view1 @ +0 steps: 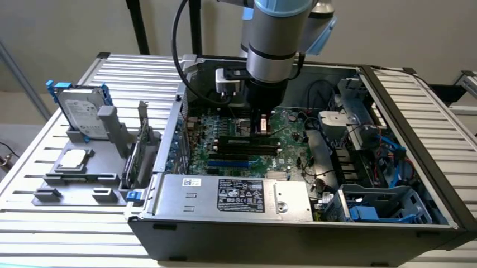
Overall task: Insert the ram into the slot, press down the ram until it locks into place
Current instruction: 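Insert the ram into the slot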
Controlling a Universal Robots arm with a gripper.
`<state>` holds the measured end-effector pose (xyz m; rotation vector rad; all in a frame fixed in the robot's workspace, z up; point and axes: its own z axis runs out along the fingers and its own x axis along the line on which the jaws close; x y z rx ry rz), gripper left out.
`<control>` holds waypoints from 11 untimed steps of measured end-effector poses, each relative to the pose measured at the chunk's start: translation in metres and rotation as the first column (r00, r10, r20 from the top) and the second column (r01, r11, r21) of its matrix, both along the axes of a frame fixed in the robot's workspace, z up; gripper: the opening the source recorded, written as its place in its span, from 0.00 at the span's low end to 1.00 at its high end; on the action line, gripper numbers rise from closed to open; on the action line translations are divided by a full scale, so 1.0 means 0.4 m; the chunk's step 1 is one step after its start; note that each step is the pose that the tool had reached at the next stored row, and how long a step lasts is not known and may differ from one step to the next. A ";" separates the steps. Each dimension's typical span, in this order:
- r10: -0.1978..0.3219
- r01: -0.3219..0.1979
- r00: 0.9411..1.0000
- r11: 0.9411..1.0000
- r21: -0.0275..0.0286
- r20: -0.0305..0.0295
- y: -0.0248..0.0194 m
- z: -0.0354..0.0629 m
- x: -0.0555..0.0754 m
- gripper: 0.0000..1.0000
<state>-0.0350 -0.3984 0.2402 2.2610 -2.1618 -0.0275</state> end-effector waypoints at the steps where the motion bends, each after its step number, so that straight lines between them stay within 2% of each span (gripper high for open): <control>1: -0.001 0.001 1.000 1.000 -0.001 0.000 0.001 -0.001 0.000 0.13; 11: -0.030 0.030 1.000 1.000 -0.009 0.000 0.007 -0.012 -0.001 0.13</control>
